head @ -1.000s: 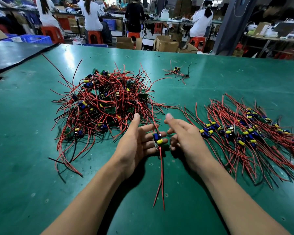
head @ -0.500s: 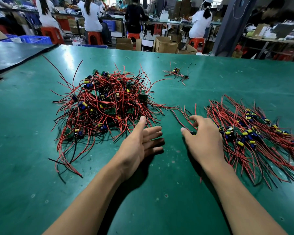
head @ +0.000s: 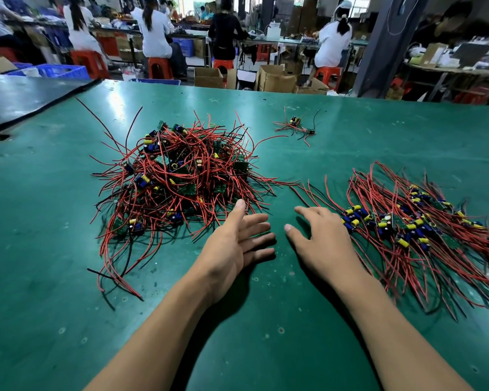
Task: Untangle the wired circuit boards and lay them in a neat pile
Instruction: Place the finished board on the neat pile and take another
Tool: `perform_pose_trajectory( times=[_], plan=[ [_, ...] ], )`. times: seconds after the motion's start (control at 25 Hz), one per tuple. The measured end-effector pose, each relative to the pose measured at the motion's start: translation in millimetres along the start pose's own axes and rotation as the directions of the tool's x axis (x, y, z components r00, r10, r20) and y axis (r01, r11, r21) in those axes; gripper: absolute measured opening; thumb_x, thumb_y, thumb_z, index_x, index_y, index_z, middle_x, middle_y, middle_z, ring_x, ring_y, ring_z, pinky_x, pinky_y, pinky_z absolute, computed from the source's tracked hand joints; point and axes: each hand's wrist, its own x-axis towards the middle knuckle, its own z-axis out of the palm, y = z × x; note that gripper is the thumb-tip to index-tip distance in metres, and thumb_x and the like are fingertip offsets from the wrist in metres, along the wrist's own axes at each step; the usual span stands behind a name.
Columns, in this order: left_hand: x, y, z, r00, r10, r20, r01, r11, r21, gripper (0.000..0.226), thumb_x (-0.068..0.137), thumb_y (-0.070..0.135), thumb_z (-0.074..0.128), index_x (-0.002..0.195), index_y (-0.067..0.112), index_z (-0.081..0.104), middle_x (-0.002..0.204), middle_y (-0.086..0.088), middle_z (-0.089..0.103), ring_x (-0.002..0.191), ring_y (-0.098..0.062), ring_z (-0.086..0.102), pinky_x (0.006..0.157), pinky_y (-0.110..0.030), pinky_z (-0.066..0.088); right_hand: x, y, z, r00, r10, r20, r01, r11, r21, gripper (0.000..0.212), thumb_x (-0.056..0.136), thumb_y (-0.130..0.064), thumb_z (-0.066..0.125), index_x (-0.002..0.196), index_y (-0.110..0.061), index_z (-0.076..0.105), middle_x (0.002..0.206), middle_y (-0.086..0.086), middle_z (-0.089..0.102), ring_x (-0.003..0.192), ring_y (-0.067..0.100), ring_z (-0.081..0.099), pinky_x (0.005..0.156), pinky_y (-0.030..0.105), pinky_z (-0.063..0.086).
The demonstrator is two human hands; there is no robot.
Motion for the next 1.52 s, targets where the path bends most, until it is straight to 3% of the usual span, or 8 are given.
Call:
perform_pose_trajectory(
  times=[0.24, 0.36, 0.44, 0.6, 0.76, 1.04, 1.32, 1.52],
  plan=[
    [4, 1, -2, 1.000, 0.008, -0.012, -0.009, 0.998, -0.069, 0.056, 0.102, 0.047, 0.035, 0.111, -0.001, 0.063, 0.109, -0.017, 0.071, 0.098, -0.025, 0.069, 0.081, -0.042, 0.059, -3, -32, 21, 0.983, -0.106, -0.148, 0.138, 0.965, 0.225, 0.027, 0.095, -0.017, 0.063, 0.120, -0.011, 0.070, 0.115, 0.007, 0.065, 0.109, 0.024, 0.058, 0.099, 0.034, 0.044],
    [5, 2, -1, 1.000, 0.029, 0.010, -0.029, 0.998, -0.060, 0.053, 0.104, 0.042, 0.033, 0.110, 0.001, 0.065, 0.107, -0.017, 0.073, 0.093, -0.024, 0.068, 0.083, -0.041, 0.058, 13, -49, 24, 0.977, 0.003, -0.214, 0.093, 0.894, 0.438, 0.015, 0.094, -0.016, 0.065, 0.105, -0.012, 0.074, 0.104, 0.007, 0.068, 0.088, 0.014, 0.058, 0.084, 0.017, 0.038],
    [4, 3, -1, 1.000, 0.018, 0.003, -0.017, 0.997, -0.073, 0.050, 0.104, 0.041, 0.034, 0.109, 0.001, 0.064, 0.104, -0.019, 0.071, 0.088, -0.024, 0.068, 0.079, -0.040, 0.059, 29, -59, 24, 0.976, 0.066, -0.206, 0.043, 0.873, 0.486, 0.012, 0.093, -0.021, 0.067, 0.101, -0.015, 0.074, 0.101, 0.007, 0.067, 0.085, 0.014, 0.057, 0.084, 0.020, 0.040],
    [4, 9, -4, 1.000, -0.029, -0.005, 0.029, 0.994, -0.108, 0.045, 0.104, 0.039, 0.034, 0.112, 0.003, 0.059, 0.104, -0.020, 0.065, 0.093, -0.027, 0.064, 0.075, -0.040, 0.059, 79, -85, 21, 0.970, 0.135, -0.203, -0.063, 0.942, 0.329, 0.035, 0.090, -0.037, 0.070, 0.121, -0.021, 0.068, 0.116, 0.009, 0.061, 0.113, 0.028, 0.056, 0.097, 0.035, 0.042],
    [4, 13, -6, 0.997, -0.077, 0.003, 0.076, 0.990, -0.119, 0.045, 0.104, 0.039, 0.035, 0.118, 0.001, 0.055, 0.113, -0.024, 0.064, 0.099, -0.029, 0.066, 0.075, -0.042, 0.059, 117, -109, 22, 0.991, 0.059, 0.118, -0.109, 0.872, 0.477, 0.074, 0.088, -0.024, 0.075, 0.152, -0.015, 0.039, 0.140, 0.009, 0.058, 0.129, 0.026, 0.053, 0.107, 0.032, 0.040],
    [8, 11, -8, 0.997, -0.073, 0.037, 0.078, 0.989, -0.130, 0.047, 0.105, 0.039, 0.032, 0.115, 0.001, 0.059, 0.113, -0.024, 0.064, 0.096, -0.028, 0.065, 0.072, -0.038, 0.060, 98, -99, 26, 0.999, 0.036, -0.010, -0.023, 0.800, 0.599, 0.018, 0.081, -0.019, 0.082, 0.093, -0.019, 0.069, 0.085, -0.001, 0.070, 0.080, 0.015, 0.061, 0.075, 0.024, 0.046],
    [10, 6, -8, 0.999, -0.031, 0.023, 0.035, 0.986, -0.161, 0.039, 0.104, 0.036, 0.038, 0.116, 0.003, 0.055, 0.101, -0.024, 0.065, 0.087, -0.031, 0.069, 0.069, -0.038, 0.062, 24, -52, -2, 0.992, 0.118, 0.035, -0.096, 0.557, 0.825, 0.012, 0.083, -0.013, 0.080, 0.087, -0.012, 0.069, 0.075, -0.001, 0.069, 0.069, 0.010, 0.060, 0.071, 0.025, 0.049],
    [7, 1, -2, 0.998, 0.057, -0.013, -0.057, 0.998, -0.030, 0.023, 0.100, 0.025, 0.051, 0.106, 0.003, 0.056, 0.079, -0.019, 0.059, 0.054, -0.027, 0.065, 0.052, -0.032, 0.058, -14, -35, -17, 0.979, -0.042, 0.200, -0.154, 0.491, 0.858, 0.006, 0.091, -0.016, 0.073, 0.096, -0.017, 0.075, 0.082, -0.001, 0.075, 0.072, 0.009, 0.066, 0.070, 0.023, 0.053]
  ],
)
